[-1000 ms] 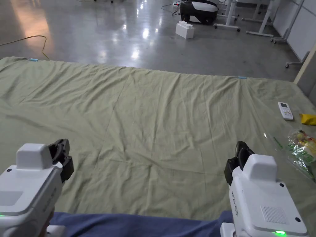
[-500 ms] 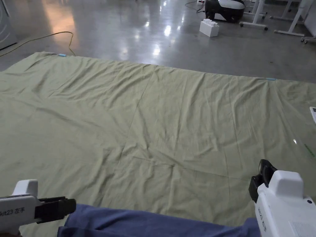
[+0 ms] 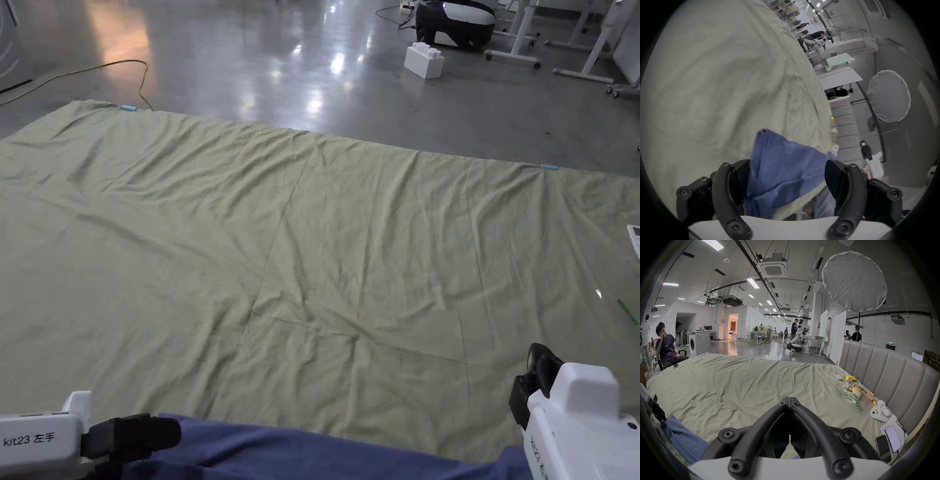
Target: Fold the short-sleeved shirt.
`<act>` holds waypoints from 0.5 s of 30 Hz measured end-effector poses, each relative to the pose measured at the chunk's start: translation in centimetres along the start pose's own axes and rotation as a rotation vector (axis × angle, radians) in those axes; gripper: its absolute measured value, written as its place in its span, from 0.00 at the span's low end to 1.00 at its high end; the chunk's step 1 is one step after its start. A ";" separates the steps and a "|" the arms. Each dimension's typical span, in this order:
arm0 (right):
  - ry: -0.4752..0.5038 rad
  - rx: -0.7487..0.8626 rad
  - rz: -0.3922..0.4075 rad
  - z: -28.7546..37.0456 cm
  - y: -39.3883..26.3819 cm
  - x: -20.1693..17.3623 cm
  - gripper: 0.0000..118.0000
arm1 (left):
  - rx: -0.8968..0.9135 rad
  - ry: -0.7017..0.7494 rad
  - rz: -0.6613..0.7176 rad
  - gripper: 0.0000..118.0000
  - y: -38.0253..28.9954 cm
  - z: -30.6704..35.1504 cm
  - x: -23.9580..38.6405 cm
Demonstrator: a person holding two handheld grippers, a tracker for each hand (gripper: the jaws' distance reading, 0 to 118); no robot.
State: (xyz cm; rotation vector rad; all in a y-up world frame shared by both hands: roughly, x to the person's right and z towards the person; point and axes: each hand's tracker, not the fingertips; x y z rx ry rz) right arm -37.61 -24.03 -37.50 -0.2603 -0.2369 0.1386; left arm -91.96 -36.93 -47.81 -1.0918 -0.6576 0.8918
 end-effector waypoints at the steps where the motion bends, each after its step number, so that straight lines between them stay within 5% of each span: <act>1: 0.003 -0.004 0.001 0.0 -0.1 -0.1 0.00 | -0.014 -0.009 0.000 0.78 -0.2 -0.5 0.0; 4: 0.009 -0.012 0.003 0.0 -0.2 -0.4 0.00 | -0.004 -0.001 -0.017 0.71 -0.4 -1.2 0.1; 8: 0.023 -0.022 0.007 -0.2 -0.3 -0.9 0.00 | -0.050 0.101 -0.035 0.19 -0.4 -2.5 0.1; 13: 0.033 -0.020 0.010 -0.3 -0.1 -1.1 0.00 | -0.038 0.102 -0.021 0.12 -0.6 -2.3 0.8; 15: 0.035 -0.019 0.015 -0.3 0.0 -1.1 0.00 | -0.034 0.141 -0.113 0.10 -0.9 -2.2 2.1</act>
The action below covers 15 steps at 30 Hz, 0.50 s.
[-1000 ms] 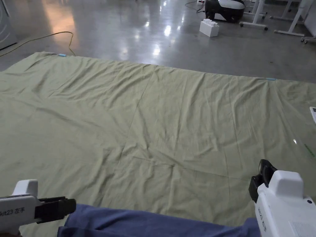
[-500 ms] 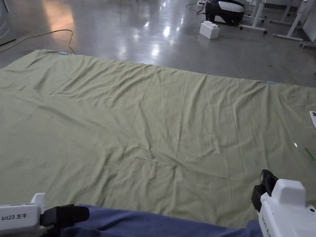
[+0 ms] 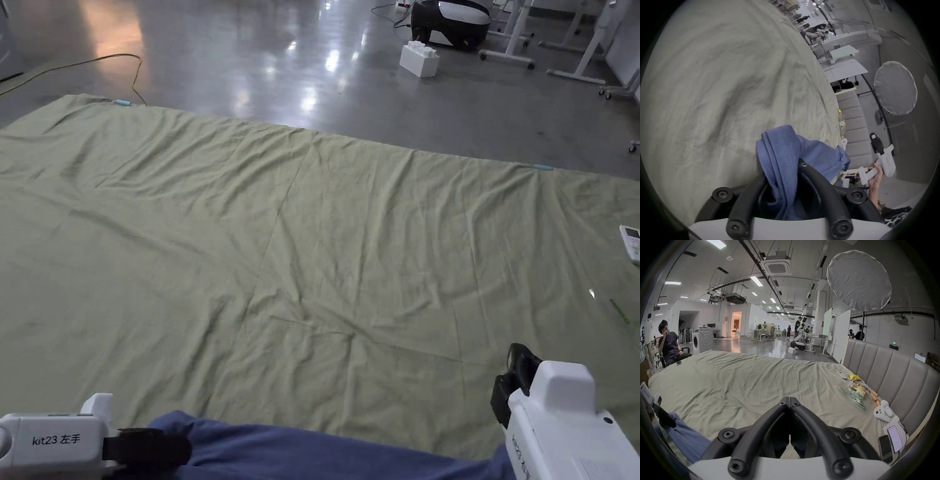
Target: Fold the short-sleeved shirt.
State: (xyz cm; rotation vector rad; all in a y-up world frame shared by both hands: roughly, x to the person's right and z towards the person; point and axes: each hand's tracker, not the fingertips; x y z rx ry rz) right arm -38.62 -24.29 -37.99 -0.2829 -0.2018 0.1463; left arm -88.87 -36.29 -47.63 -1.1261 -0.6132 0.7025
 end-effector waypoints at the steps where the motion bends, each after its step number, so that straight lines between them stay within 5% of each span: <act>1: 0.001 0.000 0.001 0.0 0.0 0.0 0.00 | 0.011 0.009 -0.004 0.10 0.1 0.2 0.3; 15: 0.017 0.008 -0.014 -0.3 0.0 0.3 0.00 | 0.136 0.215 -0.083 0.10 2.8 8.8 4.6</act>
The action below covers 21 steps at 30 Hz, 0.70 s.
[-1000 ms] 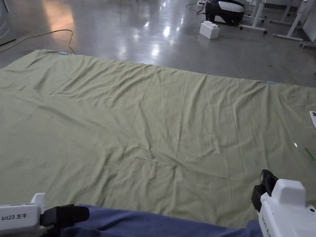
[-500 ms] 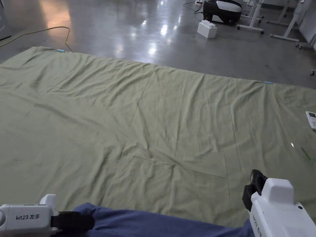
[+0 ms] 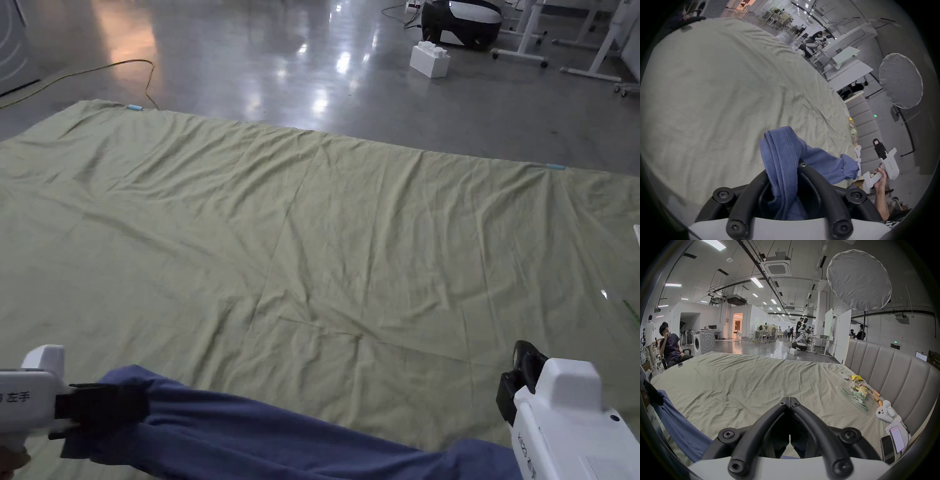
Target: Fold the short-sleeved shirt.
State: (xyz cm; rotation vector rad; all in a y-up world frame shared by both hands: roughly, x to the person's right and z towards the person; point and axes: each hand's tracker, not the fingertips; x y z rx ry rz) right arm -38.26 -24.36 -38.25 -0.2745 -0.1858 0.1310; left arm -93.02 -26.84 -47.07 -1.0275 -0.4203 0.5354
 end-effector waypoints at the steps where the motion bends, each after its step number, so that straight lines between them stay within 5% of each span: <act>1: 0.003 0.000 -0.003 -0.1 -0.1 0.0 0.00 | 0.003 0.028 -0.003 0.10 0.2 0.7 0.0; 10: 0.028 -0.006 -0.021 -0.5 -0.6 -0.3 0.00 | 0.005 0.186 -0.069 0.10 -0.3 1.6 4.3; 21: 0.017 -0.012 -0.046 -0.1 -1.2 1.0 0.00 | -0.047 -0.059 -0.066 0.10 -3.4 -3.6 13.4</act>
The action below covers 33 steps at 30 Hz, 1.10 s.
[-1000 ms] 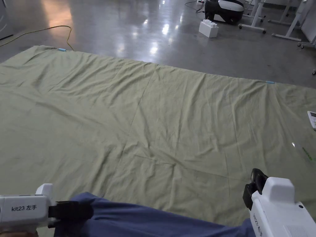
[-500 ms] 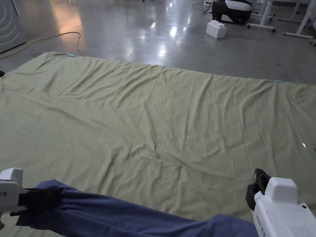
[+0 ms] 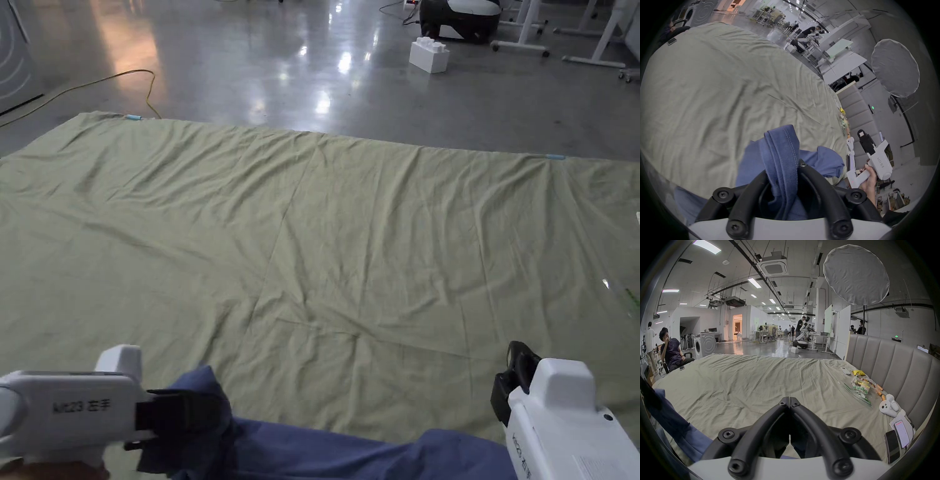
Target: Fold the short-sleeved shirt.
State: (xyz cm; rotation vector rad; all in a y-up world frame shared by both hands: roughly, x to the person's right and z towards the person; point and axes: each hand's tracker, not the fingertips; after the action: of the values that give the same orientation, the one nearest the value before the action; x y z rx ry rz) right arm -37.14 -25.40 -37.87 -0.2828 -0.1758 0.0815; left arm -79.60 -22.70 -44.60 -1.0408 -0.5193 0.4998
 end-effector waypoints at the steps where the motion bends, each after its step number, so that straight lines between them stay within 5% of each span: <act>1: -0.004 -0.001 -0.002 0.1 -0.1 0.2 0.00 | -0.015 0.007 -0.006 0.10 -0.4 -1.1 0.7; 11: -0.058 -0.022 -0.030 1.3 -1.0 2.9 0.00 | -0.145 0.098 -0.002 0.10 -3.6 -13.9 3.6; 19: -0.114 -0.043 -0.073 1.8 -2.2 4.8 0.00 | -0.173 0.227 -0.033 0.12 -5.1 -17.7 4.5; 25: -0.111 -0.065 -0.091 2.0 -2.5 4.8 0.00 | -0.160 0.174 -0.061 0.57 -4.2 -15.2 5.1; 33: -0.096 -0.055 -0.089 1.9 -2.1 4.6 0.00 | -0.047 0.135 -0.060 0.57 -1.7 -8.8 3.8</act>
State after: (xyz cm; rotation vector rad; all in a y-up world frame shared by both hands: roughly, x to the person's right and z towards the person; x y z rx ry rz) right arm -32.85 -26.44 -34.74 -0.3255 -0.2856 0.0024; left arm -70.99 -27.02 -46.08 -1.0928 -0.4432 0.3631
